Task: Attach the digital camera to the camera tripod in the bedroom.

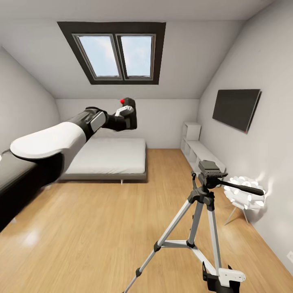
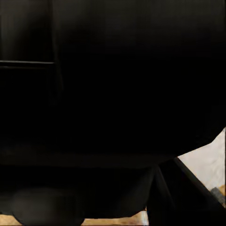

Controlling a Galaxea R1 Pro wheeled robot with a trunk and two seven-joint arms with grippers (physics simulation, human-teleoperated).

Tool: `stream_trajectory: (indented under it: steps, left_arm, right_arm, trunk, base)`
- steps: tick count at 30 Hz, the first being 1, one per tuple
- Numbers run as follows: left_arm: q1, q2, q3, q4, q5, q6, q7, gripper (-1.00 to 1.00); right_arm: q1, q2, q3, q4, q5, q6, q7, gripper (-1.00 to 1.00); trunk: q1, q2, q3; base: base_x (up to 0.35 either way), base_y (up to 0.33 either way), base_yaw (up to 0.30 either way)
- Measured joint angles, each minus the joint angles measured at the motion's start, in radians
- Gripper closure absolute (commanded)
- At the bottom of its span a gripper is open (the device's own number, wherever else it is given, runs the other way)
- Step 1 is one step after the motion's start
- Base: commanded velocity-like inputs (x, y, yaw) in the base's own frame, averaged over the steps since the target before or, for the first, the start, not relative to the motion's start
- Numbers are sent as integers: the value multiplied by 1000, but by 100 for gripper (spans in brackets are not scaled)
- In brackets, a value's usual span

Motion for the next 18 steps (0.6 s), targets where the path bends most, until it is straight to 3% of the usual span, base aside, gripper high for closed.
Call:
stream_trajectory:
  steps: [2,8,10,11,12,13,15,18]
  left_arm:
    - [-11,-5,-3,1,-5,11,-110,100]
    - [-32,-9,-9,2,-13,20,-320,100]
    - [-39,-10,-7,2,-16,20,-434,100]
    - [-40,-10,-12,2,-21,19,-462,100]
    - [-42,-10,-10,3,-28,19,-538,100]
    - [-42,-9,-15,3,-37,17,-563,100]
    - [-43,-5,-22,3,-75,16,-651,100]
    - [-44,-1,-88,1,-213,-5,-736,100]
  right_arm:
    - [0,0,0,0,0,0,0,-100]
    - [0,0,0,1,0,0,0,-100]
    - [0,0,0,3,0,0,0,-100]
    - [0,0,0,4,0,0,1,-100]
    - [0,0,0,5,0,0,1,-100]
    - [0,0,0,5,0,0,1,-100]
    - [0,0,0,6,0,0,1,-100]
    - [0,0,0,6,0,0,0,-100]
  trunk:
    - [0,0,0]
    - [0,0,0]
    - [0,0,0]
    - [0,0,0]
    - [0,0,0]
    - [0,0,0]
    - [0,0,0]
    - [0,0,0]
  base:
    - [0,0,0]
    - [0,0,0]
    - [0,0,0]
    - [0,0,0]
    - [0,0,0]
    - [0,0,0]
    - [0,0,0]
    - [0,0,0]
